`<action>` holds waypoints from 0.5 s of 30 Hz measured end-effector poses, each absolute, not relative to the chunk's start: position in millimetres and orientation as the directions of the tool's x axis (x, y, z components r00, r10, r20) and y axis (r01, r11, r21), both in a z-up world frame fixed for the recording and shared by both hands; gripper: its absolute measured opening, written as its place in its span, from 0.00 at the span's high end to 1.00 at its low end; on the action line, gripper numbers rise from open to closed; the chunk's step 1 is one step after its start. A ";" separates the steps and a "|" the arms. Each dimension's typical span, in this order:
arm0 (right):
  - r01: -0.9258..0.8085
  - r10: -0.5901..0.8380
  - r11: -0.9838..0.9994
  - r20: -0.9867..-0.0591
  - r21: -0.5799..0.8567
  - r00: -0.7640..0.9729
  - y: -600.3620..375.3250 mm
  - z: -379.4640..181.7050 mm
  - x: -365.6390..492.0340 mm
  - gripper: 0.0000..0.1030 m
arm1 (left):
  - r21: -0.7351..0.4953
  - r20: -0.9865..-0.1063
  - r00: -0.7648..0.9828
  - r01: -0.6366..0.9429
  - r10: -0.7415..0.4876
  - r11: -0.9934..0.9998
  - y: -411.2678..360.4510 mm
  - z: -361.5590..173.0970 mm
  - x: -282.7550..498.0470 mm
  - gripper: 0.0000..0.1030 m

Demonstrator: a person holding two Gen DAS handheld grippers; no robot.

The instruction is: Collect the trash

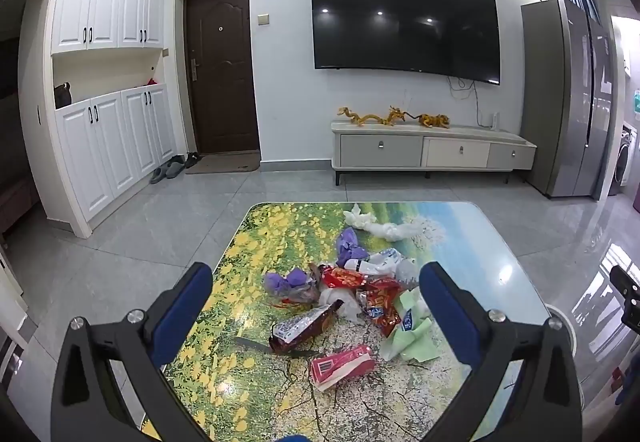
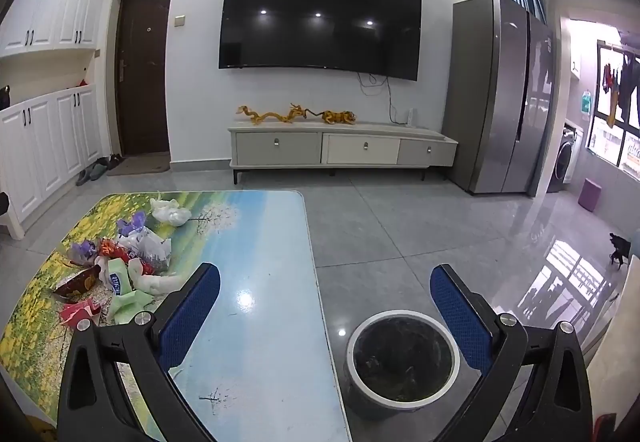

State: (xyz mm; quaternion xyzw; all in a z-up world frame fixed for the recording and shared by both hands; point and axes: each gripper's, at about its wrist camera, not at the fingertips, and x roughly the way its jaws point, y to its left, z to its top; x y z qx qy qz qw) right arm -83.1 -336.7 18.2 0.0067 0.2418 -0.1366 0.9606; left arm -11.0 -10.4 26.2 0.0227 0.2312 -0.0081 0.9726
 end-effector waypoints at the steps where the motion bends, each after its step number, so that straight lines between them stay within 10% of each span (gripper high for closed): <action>1: 0.265 -0.256 0.963 -0.471 -0.050 0.844 -339.0 15.9 -82.7 0.00 | 0.042 -0.449 0.894 0.027 -0.005 0.999 -7.6 24.0 -12.6 0.00; 15: 0.244 -0.248 0.967 -0.510 -0.077 0.824 -335.9 8.4 -79.0 0.00 | 0.015 -0.474 0.881 0.007 0.001 1.000 11.9 15.4 -12.6 0.00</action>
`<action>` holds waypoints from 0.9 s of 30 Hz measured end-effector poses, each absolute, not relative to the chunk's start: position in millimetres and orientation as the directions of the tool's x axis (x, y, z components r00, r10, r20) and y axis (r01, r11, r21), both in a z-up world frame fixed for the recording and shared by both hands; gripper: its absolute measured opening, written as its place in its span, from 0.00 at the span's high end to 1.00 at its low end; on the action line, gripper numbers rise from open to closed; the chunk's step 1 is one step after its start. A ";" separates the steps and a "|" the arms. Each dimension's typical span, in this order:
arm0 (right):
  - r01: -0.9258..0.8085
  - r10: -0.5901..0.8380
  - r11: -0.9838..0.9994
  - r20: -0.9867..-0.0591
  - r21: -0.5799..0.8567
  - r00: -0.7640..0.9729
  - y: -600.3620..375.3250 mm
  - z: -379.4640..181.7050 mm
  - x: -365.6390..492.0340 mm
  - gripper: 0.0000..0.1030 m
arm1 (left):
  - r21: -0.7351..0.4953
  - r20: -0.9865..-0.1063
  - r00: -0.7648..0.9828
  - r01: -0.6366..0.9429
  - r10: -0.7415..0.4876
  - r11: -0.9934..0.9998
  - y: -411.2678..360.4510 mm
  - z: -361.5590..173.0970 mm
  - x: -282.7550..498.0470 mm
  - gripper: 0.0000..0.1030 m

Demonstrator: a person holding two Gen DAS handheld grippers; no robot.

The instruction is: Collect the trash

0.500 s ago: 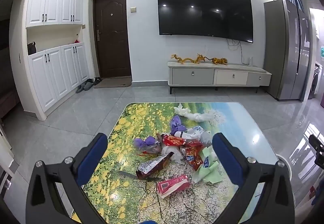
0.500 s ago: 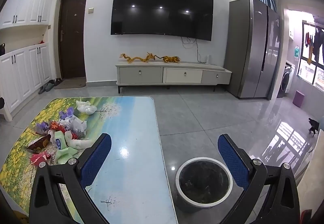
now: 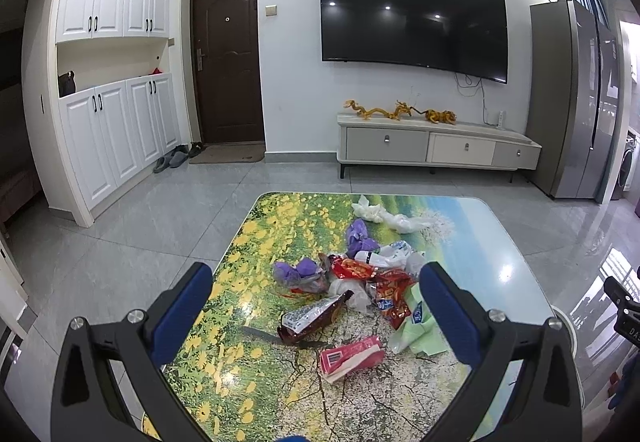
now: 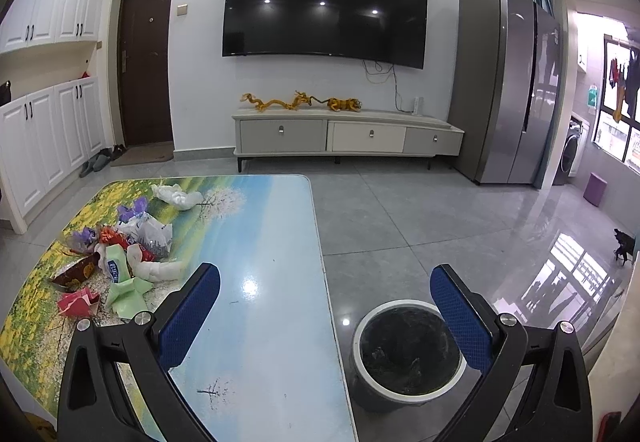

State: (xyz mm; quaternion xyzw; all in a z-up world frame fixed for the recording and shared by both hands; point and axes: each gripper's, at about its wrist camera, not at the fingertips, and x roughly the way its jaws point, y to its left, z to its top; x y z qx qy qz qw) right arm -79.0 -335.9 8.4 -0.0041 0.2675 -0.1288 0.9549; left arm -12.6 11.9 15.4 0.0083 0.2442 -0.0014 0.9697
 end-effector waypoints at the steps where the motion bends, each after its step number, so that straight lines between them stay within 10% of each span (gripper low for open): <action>1: 0.243 -0.250 0.967 -0.515 -0.082 0.820 -335.7 8.1 -78.8 0.00 | 0.016 -0.475 0.880 0.007 0.001 1.000 12.6 14.7 -12.5 0.00; 27: 0.145 -0.187 0.982 -0.476 -0.124 0.859 -335.1 -17.7 -40.3 0.00 | -0.018 -0.521 0.853 -0.013 0.002 1.000 -10.2 6.9 23.0 0.00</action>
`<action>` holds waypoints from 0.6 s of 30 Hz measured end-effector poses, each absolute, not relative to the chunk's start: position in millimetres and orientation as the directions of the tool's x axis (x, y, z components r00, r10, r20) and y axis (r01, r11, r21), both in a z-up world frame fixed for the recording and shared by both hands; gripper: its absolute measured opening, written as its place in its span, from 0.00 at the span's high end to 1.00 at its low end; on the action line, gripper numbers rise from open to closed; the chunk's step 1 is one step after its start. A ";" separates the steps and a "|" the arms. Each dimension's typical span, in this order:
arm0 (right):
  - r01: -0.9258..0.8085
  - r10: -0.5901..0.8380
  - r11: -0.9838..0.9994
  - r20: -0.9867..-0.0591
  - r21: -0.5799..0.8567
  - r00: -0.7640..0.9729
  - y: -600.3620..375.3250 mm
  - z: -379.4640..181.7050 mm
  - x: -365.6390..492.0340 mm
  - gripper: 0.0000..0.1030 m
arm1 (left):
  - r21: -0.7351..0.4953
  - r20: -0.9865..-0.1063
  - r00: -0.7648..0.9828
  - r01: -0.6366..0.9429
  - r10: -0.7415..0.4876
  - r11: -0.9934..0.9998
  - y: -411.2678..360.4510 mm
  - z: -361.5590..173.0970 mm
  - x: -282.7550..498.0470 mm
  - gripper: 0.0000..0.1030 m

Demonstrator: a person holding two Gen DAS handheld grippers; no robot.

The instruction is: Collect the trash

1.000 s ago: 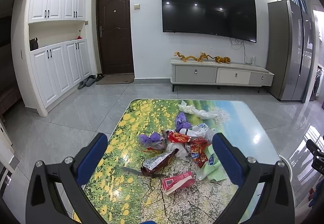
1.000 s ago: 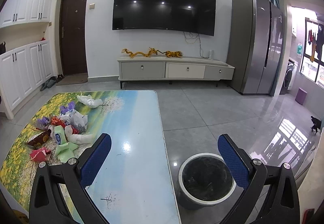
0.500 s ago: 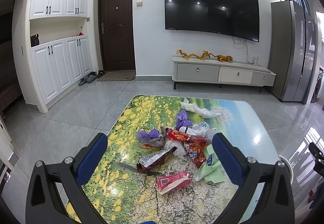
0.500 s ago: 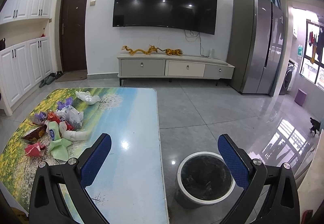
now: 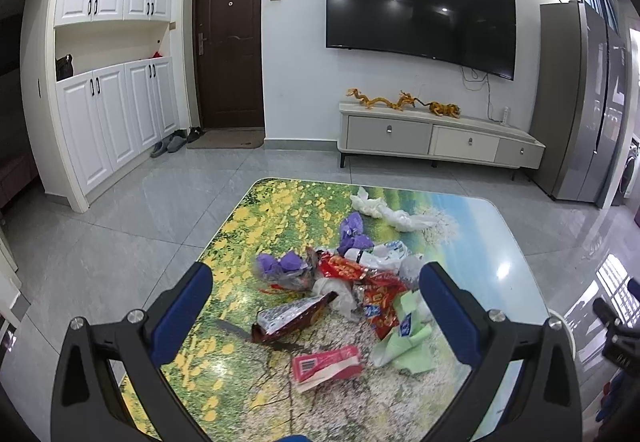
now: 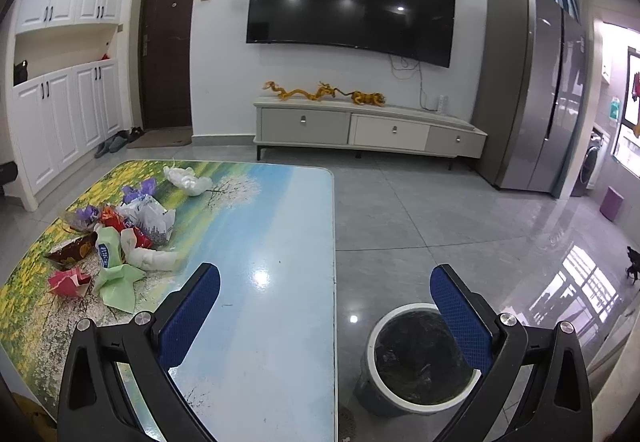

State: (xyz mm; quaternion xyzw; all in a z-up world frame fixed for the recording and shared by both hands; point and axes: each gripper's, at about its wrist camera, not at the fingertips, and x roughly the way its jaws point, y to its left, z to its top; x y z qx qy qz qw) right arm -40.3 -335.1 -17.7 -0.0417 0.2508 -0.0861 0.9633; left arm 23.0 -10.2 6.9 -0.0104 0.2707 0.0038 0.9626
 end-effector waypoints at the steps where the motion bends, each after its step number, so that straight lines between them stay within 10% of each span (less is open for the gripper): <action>1: 0.135 -0.177 0.983 -0.476 -0.122 0.861 -336.2 -19.8 -35.7 0.00 | -0.024 -0.521 0.853 -0.014 0.000 1.000 -13.6 8.2 26.4 0.00; 18: 0.061 -0.109 0.992 -0.526 -0.108 0.843 -343.6 -18.4 -5.3 0.00 | -0.014 -0.458 0.888 0.030 -0.033 0.999 -64.5 15.3 52.4 0.00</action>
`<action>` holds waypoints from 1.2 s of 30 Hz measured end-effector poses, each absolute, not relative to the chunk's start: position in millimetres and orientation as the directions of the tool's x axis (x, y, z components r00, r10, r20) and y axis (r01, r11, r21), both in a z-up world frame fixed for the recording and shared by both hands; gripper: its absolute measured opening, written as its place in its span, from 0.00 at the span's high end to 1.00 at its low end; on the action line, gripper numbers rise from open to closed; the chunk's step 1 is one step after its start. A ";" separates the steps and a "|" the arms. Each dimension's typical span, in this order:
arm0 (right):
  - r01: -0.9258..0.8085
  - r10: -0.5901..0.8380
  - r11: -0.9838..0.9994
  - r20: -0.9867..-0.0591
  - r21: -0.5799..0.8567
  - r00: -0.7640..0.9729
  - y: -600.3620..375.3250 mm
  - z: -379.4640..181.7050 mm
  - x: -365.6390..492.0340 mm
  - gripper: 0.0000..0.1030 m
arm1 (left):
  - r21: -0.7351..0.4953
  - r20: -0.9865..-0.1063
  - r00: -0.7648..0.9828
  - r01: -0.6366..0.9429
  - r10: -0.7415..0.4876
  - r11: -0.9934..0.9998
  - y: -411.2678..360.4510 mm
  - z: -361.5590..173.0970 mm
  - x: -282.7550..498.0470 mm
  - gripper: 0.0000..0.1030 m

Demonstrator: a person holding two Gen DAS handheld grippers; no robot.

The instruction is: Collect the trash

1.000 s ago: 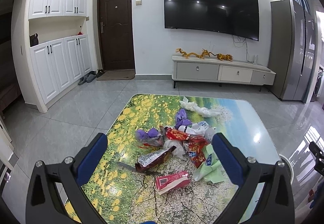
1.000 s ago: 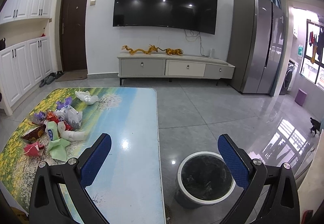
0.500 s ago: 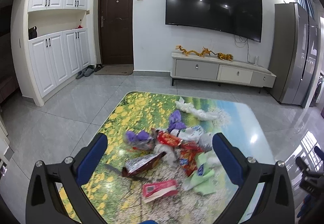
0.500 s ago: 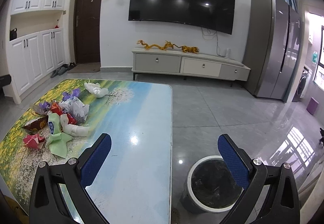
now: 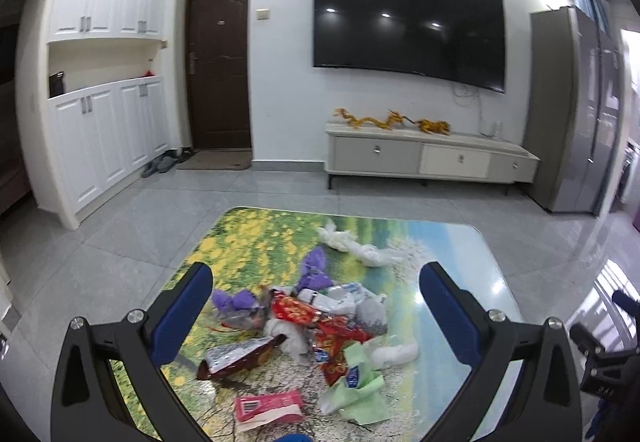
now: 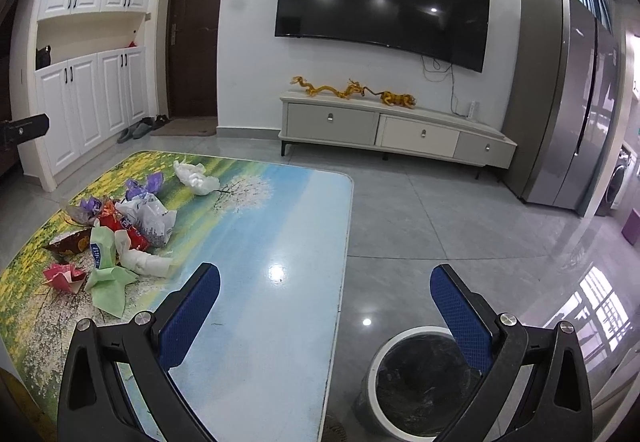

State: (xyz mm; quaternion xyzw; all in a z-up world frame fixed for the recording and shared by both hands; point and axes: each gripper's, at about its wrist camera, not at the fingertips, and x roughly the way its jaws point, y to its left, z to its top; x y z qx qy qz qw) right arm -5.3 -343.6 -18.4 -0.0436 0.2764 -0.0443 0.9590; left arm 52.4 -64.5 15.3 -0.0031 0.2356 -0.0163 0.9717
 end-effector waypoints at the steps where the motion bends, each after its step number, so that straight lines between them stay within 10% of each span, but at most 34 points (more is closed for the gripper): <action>1: 0.071 -0.118 0.991 -0.530 -0.109 0.840 -342.7 -17.9 -6.3 0.00 | -0.013 -0.466 0.883 0.054 -0.054 0.998 -64.0 13.3 54.3 0.00; 36: 0.067 -0.141 0.978 -0.395 -0.195 0.908 -268.1 42.6 -77.0 0.00 | 0.024 -0.391 0.917 0.099 -0.082 0.995 -26.1 29.9 -24.7 0.00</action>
